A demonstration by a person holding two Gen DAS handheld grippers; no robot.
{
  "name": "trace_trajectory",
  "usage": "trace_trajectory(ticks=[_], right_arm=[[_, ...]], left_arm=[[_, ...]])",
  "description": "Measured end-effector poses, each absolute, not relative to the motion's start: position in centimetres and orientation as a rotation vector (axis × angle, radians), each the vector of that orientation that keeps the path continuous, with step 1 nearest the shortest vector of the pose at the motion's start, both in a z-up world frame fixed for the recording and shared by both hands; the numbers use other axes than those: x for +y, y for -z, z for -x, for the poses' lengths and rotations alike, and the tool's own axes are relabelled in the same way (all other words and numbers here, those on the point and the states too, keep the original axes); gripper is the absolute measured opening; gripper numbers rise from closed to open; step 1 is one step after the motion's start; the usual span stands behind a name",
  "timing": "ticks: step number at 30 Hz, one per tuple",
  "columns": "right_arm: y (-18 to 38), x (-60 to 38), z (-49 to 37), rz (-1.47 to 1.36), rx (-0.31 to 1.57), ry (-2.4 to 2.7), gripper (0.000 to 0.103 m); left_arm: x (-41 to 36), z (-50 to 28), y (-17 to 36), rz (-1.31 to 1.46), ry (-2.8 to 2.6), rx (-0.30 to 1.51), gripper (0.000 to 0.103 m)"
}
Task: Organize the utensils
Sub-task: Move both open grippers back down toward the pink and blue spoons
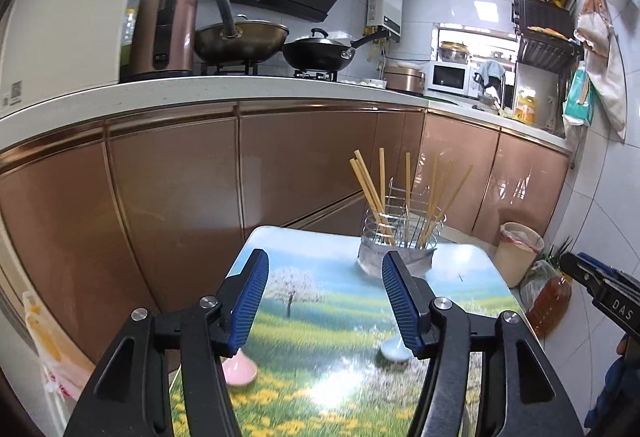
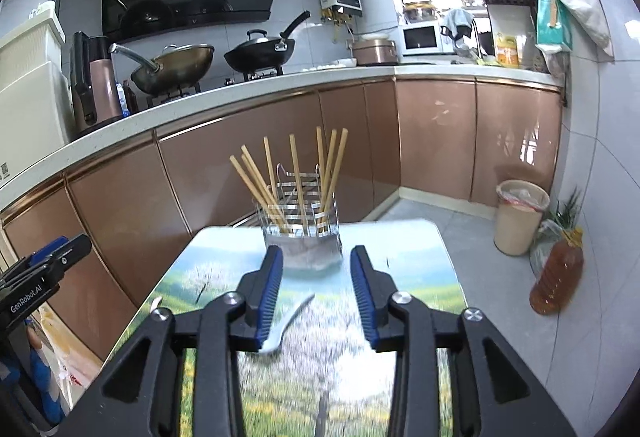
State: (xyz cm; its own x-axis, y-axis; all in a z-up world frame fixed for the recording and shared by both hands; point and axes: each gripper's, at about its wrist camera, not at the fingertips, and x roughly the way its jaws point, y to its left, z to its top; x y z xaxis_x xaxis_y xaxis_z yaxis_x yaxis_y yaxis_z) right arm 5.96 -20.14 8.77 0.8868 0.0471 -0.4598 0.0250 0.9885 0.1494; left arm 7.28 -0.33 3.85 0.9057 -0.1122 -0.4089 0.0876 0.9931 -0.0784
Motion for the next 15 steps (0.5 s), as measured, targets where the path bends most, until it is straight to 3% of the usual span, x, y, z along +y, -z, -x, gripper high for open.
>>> trace_trajectory(ticks=[8,15], right_arm=[[-8.2,-19.9,-2.7,-0.146,0.516,-0.005,0.036],[-7.1,-20.3,-4.7,-0.163,0.597,-0.022,0.037]], left_arm=[[1.2,-4.8,-3.5,0.055,0.083,0.422,0.063],[4.6,-7.8,-2.1,0.066,0.05,0.527,0.063]])
